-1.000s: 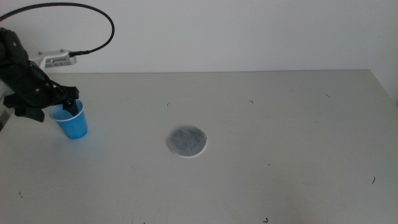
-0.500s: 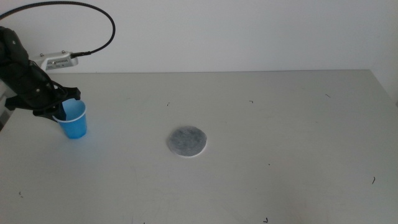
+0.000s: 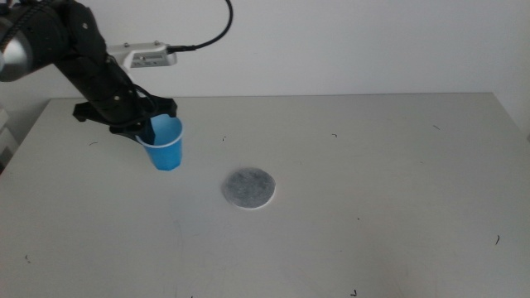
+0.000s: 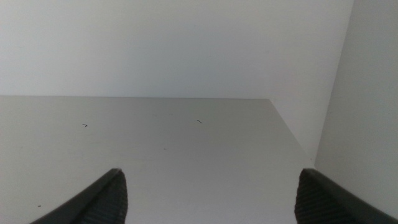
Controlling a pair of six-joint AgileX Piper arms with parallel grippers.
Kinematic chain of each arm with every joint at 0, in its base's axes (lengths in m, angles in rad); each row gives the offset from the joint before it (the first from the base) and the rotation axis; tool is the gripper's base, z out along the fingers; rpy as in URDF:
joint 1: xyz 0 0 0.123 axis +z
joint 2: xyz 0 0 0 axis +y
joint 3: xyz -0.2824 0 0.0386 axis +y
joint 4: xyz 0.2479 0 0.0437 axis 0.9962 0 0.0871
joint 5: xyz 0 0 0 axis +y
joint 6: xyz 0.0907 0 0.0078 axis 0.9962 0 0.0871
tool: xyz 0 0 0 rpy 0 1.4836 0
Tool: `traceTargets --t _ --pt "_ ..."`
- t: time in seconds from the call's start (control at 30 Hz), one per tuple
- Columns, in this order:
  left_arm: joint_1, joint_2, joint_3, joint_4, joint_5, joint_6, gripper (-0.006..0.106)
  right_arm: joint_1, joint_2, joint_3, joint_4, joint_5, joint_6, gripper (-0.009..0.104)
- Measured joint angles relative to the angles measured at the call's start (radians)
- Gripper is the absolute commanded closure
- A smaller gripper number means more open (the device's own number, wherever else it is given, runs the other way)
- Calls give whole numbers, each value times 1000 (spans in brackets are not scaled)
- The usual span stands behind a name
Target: Place an empty cup on a cup mat.
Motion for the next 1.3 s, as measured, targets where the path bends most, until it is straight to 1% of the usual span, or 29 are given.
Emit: traceTargets --t 0.27,0.4,0.57,0.83,0.97,1.13,1.23,1.3 --pt "-215 1 0 2 -71 -29 100 0 0 0 0 0 0 1" --pt "-277 21 -3 9 -110 -46 100 0 0 0 0 0 0 1" --pt "-315 63 -3 11 -158 -48 100 0 0 0 0 0 0 1" --pt "-319 113 -3 3 -164 -49 100 0 0 0 0 0 0 1" --pt "-319 120 -3 9 -161 -49 97 0 0 0 0 0 0 1" --pt "-319 120 -3 11 -159 -49 71 0 0 0 0 0 0 1" --pt "-319 120 -3 9 -157 -49 49 0 0 0 0 0 0 1" --pt "-320 120 -3 6 -150 -41 32 0 0 0 0 0 0 1"
